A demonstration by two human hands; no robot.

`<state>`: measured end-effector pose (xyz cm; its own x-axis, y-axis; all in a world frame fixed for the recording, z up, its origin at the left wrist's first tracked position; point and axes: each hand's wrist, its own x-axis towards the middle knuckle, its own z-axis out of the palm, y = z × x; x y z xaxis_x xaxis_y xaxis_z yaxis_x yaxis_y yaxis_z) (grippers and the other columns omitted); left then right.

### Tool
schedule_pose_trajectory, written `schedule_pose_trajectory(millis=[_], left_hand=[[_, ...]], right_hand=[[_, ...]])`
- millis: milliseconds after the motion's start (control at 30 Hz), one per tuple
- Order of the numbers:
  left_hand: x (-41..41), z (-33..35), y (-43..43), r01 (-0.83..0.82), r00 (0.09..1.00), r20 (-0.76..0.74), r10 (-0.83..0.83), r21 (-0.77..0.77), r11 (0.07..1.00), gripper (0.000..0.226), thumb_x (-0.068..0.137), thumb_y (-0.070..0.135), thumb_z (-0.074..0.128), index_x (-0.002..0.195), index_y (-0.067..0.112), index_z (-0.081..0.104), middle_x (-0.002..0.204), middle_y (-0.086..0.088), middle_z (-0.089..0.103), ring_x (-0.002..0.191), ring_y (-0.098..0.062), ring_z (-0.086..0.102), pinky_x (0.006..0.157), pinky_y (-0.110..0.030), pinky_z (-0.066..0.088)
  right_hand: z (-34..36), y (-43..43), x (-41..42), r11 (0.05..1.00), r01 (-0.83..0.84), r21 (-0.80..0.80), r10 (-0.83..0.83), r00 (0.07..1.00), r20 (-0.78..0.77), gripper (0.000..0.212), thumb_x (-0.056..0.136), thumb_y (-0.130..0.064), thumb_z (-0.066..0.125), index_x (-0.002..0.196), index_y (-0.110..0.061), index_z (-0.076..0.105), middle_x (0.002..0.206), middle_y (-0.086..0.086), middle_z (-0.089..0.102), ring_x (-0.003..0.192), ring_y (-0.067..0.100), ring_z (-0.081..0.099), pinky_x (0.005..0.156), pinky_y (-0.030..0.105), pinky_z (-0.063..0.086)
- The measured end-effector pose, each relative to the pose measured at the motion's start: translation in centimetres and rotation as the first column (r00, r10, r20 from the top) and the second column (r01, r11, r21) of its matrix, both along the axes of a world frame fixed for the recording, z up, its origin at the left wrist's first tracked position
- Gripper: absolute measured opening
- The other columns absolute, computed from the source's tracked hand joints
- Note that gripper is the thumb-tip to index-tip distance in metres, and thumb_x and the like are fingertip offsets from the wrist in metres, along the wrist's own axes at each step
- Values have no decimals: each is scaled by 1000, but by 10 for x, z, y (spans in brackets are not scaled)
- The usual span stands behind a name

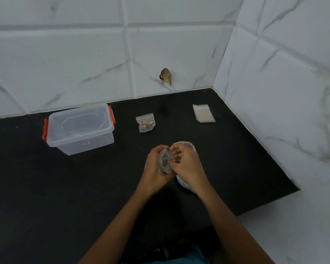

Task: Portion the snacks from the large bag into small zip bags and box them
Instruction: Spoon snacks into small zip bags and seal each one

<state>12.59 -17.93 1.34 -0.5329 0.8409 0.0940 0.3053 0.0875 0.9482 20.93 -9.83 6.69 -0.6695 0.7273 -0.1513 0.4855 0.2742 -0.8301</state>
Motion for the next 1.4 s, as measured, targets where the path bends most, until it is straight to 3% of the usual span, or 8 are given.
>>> schedule_pose_trajectory(millis=[67, 167, 467, 567, 733, 933, 1067, 1400], left_hand=[[-1, 0, 0, -5, 1000, -1, 5, 51, 999, 69, 60, 45, 67, 120, 29, 37, 120, 0, 48, 112, -15, 51, 94, -38, 48], [-3, 2, 0, 36, 998, 53, -39, 59, 998, 68, 56, 45, 71, 114, 34, 37, 115, 9, 48, 107, -2, 53, 89, -21, 47], [-5, -5, 4, 3, 998, 58, -9, 96, 995, 63, 69, 6, 79, 111, 33, 41, 111, 13, 49, 103, 8, 51, 86, -9, 43], [-7, -10, 5, -37, 996, 86, 30, 76, 996, 59, 69, 9, 79, 108, 34, 43, 111, 11, 51, 102, 6, 52, 85, -9, 43], [-6, -20, 2, -51, 995, 90, 49, 20, 999, 62, 71, 13, 78, 115, 36, 41, 117, 16, 47, 108, 6, 46, 89, -7, 38], [1, -33, 5, 7, 992, 128, 2, -64, 998, 60, 72, 17, 77, 121, 33, 45, 119, 14, 51, 112, 0, 48, 92, -15, 39], [7, -42, 6, 6, 983, 182, 9, -84, 996, 55, 72, 19, 78, 120, 21, 52, 118, 5, 57, 112, -7, 53, 96, -29, 46], [12, -47, 10, 11, 974, 227, 14, -112, 994, 58, 66, 30, 80, 111, 43, 45, 129, 0, 52, 122, -14, 49, 103, -43, 43]], right_hand=[[2, 3, 4, 998, 5, -57, -8, 999, -42, 27, 82, -2, 63, 105, -14, 57, 88, -12, 55, 89, 5, 58, 74, 14, 50], [4, 7, 7, 989, 24, -145, -40, 993, -112, 22, 83, 0, 63, 96, -16, 56, 86, -10, 56, 79, -1, 56, 58, 7, 49], [-4, 16, 15, 983, 61, -175, -96, 976, -196, 9, 85, -13, 65, 94, -12, 63, 88, -4, 64, 81, 3, 62, 64, 10, 51], [-15, 28, 25, 969, 175, -174, -192, 977, -88, 2, 86, -20, 64, 87, -22, 63, 96, 1, 66, 91, 13, 64, 81, 25, 53], [-42, 32, 47, 964, 260, -63, -249, 958, 141, 13, 87, -11, 61, 100, -10, 63, 97, 0, 61, 90, 10, 59, 70, 17, 46], [-64, 24, 67, 955, 229, 190, -282, 902, 328, 17, 87, -19, 61, 103, -16, 60, 105, 1, 53, 92, 13, 54, 70, 25, 42], [-68, 21, 72, 962, 224, 157, -267, 895, 356, 23, 87, -21, 60, 109, -16, 57, 107, 1, 50, 92, 13, 54, 75, 27, 45], [-62, 32, 69, 878, 473, -67, -474, 881, 4, 11, 85, -7, 61, 93, -15, 62, 97, 3, 62, 77, 2, 55, 59, 11, 41]])
